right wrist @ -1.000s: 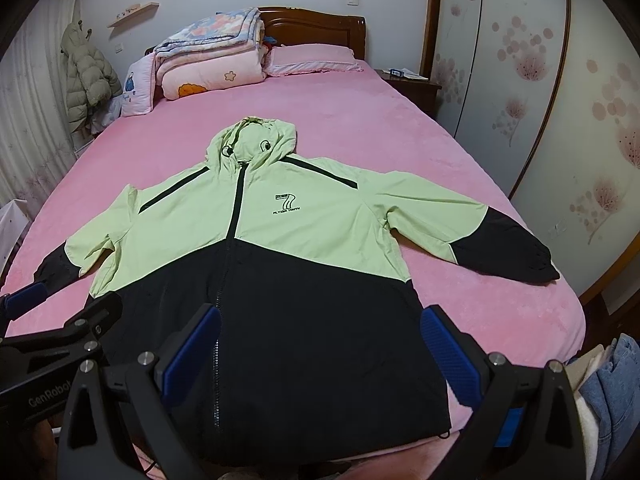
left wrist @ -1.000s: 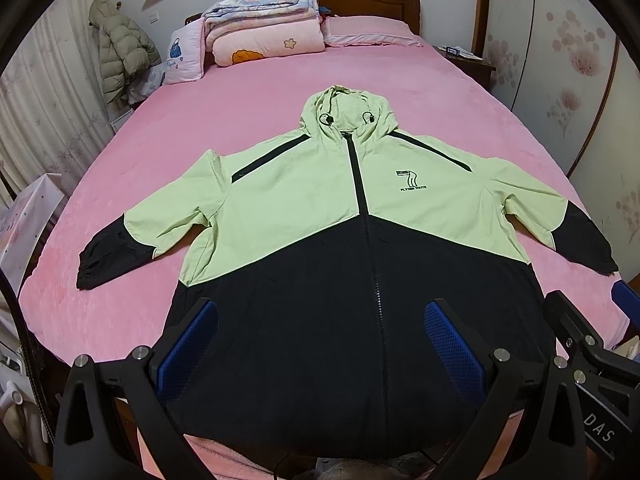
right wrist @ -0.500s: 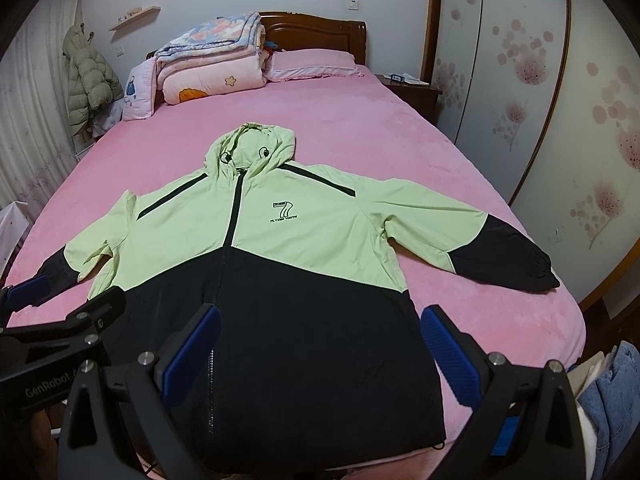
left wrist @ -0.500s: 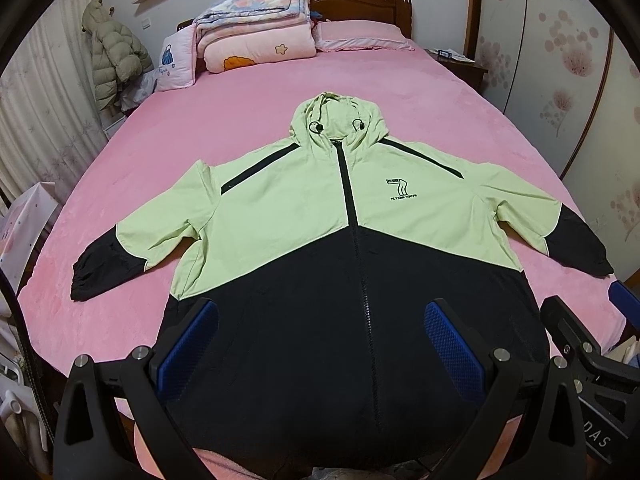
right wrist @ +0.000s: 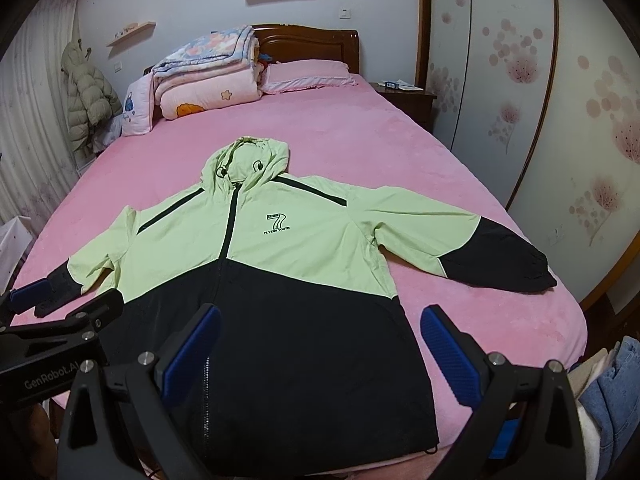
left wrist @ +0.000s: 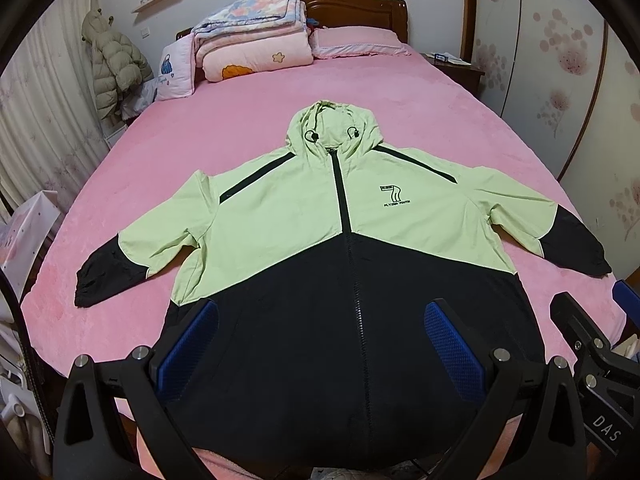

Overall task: Fold large clothes
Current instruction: 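Move the right tool to the black sleeve cuff and close on it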

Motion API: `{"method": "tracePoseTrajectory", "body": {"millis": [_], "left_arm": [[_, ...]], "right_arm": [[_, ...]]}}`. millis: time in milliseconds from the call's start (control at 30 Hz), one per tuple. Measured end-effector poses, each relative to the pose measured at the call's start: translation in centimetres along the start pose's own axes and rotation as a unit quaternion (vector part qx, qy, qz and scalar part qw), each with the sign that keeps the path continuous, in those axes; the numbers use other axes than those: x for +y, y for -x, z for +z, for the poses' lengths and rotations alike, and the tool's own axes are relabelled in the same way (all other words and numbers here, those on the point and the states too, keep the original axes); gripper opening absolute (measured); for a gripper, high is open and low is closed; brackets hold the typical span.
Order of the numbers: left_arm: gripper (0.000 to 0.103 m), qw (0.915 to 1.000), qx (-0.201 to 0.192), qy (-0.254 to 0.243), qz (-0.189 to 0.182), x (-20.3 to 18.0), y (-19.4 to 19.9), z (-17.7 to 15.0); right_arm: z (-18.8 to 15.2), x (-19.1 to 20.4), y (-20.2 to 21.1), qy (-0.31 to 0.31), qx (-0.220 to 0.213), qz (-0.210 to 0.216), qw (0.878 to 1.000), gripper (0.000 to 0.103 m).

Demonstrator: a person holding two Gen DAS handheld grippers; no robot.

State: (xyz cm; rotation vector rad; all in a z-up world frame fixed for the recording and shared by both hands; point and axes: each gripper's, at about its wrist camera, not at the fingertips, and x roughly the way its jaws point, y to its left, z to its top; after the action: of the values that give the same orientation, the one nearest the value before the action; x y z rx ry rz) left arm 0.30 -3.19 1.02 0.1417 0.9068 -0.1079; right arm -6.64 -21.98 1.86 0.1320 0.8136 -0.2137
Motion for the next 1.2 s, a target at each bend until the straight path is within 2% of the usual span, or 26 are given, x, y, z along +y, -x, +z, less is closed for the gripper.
{"method": "tracePoseTrajectory", "body": {"millis": [433,567,700,800,1100,1200], "left_arm": [[0.102,0.9995,-0.024,-0.012,0.014,-1.4,1.7,0.8],[0.102,0.9990,-0.040,-0.016,0.007,-2.2,2.4,1.6],[0.102,0.9977,-0.063,-0.027,0.001,-3.6,3.1,2.6],[0.102,0.9963,-0.075,-0.037,-0.021,-5.1,3.3,3.5],[0.102,0.9901,-0.115,-0.067,-0.043,-10.1,3.5,6.9],[0.102,0.9858,-0.141,-0.076,-0.052,-11.8,3.6,8.1]], "right_arm": [[-0.3,-2.1,0.7,-0.017,-0.017,0.018,1.000,0.100],[-0.3,-3.3,1.0,-0.031,-0.024,0.022,0.999,0.100],[-0.4,-5.1,0.7,-0.048,-0.022,0.012,0.999,0.100],[-0.3,-6.8,0.4,-0.065,-0.025,0.002,0.998,0.100],[1.3,-12.9,0.5,-0.106,-0.053,-0.040,0.992,0.100],[2.1,-15.0,0.7,-0.119,-0.069,-0.062,0.989,0.100]]}}
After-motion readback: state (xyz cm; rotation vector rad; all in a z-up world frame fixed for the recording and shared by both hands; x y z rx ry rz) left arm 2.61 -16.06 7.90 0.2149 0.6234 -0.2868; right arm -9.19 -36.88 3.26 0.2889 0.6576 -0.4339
